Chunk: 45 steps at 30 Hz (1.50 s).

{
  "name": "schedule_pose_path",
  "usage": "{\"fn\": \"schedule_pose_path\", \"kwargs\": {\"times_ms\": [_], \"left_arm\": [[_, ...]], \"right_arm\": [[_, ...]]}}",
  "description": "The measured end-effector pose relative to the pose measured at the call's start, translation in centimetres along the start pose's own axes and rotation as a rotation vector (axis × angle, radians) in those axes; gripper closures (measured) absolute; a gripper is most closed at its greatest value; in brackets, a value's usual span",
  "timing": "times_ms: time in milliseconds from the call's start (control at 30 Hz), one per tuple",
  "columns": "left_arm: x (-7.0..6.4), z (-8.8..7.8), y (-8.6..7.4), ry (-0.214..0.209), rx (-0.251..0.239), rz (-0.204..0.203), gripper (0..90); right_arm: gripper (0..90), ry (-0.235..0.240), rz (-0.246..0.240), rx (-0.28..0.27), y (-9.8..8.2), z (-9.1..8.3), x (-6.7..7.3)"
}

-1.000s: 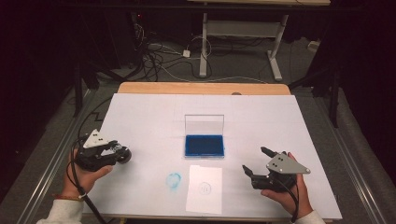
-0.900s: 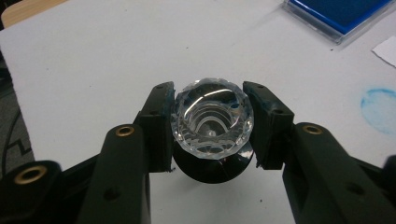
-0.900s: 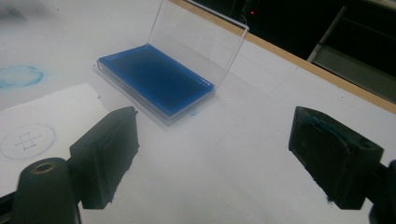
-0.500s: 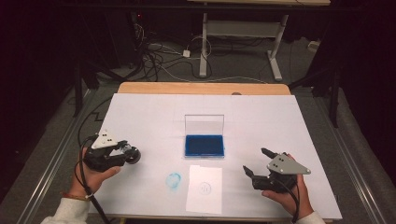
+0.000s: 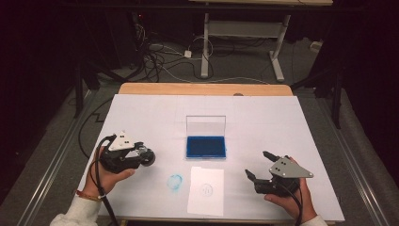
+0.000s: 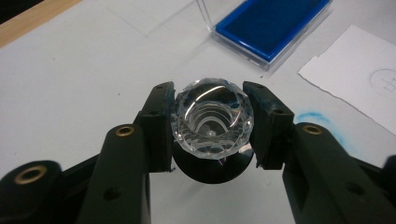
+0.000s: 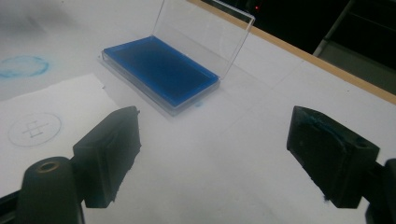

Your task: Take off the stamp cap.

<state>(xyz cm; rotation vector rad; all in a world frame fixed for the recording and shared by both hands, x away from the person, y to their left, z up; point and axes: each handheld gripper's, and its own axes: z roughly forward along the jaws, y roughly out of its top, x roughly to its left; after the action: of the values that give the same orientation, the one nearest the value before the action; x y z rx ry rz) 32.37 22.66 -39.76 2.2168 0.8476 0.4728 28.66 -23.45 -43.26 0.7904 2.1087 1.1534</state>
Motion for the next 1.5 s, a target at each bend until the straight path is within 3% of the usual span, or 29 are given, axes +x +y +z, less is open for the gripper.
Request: {"fn": "schedule_pose_path", "kwargs": {"times_ms": [233,467,533,733,1000,1233,1500], "left_arm": [[-0.8,0.8,1.3,-0.024,-0.013,0.031,54.5],[-1.8,1.7,3.0,-0.062,-0.042,0.052,54.5],[-2.1,1.9,3.6,-0.073,-0.048,0.062,54.5],[-3.1,3.0,5.1,-0.113,-0.056,0.085,54.5],[-4.3,4.1,6.4,-0.150,-0.064,0.108,54.5],[-5.5,5.0,7.5,-0.184,-0.079,0.114,54.5],[-7.4,5.6,8.9,-0.251,-0.111,0.128,54.6]], "right_arm": [[19.5,0.021,0.004,0.010,0.1,0.5,0.2],[19.7,0.076,-0.034,0.060,0.8,1.9,1.1],[20.2,0.081,-0.041,0.057,1.2,2.4,1.4],[20.9,0.155,-0.035,0.049,2.6,4.4,2.4],[20.9,0.192,-0.060,0.024,4.4,6.6,4.1],[20.3,0.262,-0.026,0.026,5.3,8.1,5.7],[21.1,0.285,0.015,0.031,5.6,9.7,6.9]]}}
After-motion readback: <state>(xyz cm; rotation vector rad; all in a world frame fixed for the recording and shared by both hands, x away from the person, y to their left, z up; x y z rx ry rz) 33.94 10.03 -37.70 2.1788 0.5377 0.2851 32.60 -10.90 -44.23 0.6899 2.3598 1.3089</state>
